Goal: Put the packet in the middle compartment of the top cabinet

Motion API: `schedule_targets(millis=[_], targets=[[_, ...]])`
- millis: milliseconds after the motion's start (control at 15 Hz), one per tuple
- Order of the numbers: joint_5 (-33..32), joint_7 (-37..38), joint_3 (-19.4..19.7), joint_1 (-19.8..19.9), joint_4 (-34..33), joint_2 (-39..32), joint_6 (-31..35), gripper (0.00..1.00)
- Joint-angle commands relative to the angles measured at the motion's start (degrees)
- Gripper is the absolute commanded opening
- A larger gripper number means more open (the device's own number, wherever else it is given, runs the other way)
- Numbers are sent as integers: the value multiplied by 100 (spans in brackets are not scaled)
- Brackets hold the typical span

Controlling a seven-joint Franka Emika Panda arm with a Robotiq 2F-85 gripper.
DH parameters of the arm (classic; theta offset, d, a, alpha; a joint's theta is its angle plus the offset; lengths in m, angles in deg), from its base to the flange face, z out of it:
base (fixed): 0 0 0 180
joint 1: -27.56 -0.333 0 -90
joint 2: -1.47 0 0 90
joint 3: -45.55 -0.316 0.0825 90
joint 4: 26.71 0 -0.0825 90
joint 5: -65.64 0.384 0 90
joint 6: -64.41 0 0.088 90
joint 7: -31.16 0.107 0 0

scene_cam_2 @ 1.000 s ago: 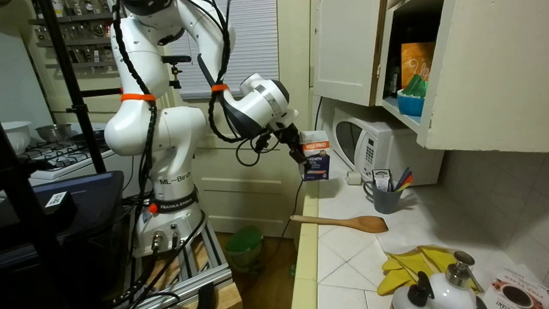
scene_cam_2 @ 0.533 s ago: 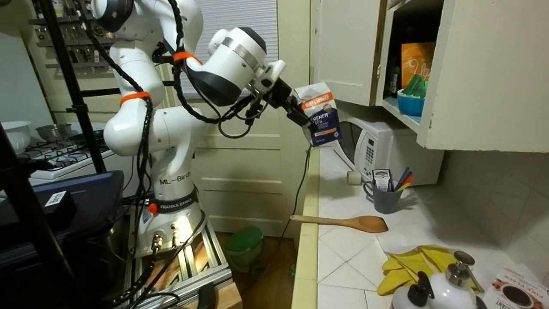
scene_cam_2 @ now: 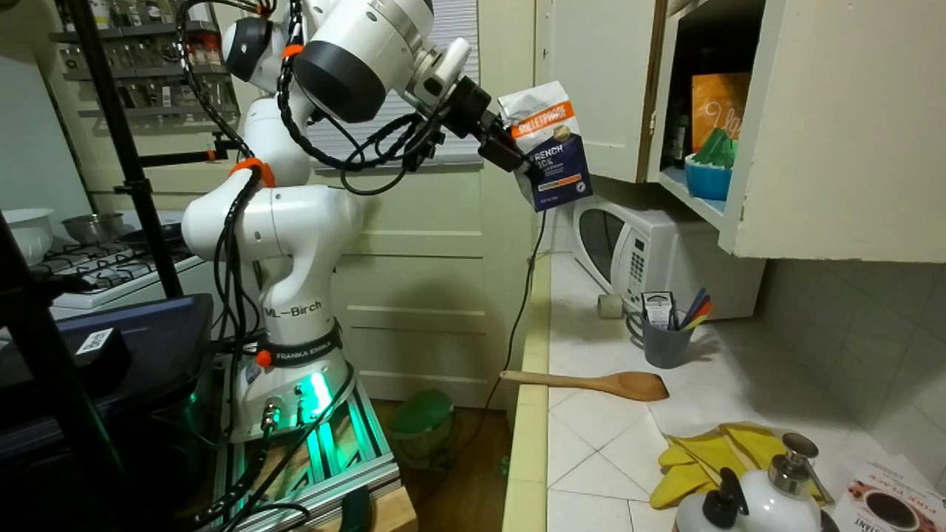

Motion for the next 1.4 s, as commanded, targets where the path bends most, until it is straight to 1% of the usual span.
schedule_targets(millis=[0,67,133,200,267,333,400,467,667,800,867,933,1000,1133,1267,1333], targets=[[271,-164,-205,425,51,-228,351,51],[269,-153,-205,418,51,-230,351,26],[365,-102,-200,447,-92,-123,464,26],[500,-68,-146,563,-292,-50,594,26],[365,160,58,351,-647,265,480,26],[251,348,135,208,-957,503,262,26],[160,762,-70,320,-1470,721,249,26],[24,1070,-24,333,-1735,756,292,26],[-451,1989,-64,273,-2757,982,307,26],[-858,2738,-57,200,-3442,1233,306,26],[-1001,3094,-78,250,-3770,1382,306,26],[-901,3397,-64,433,-4096,1333,309,26],[-449,2589,-113,524,-3255,867,355,51],[-504,2953,-104,613,-3727,988,358,51],[-517,2975,-105,650,-3846,1043,357,51],[-518,2975,-110,656,-3847,1063,357,26]])
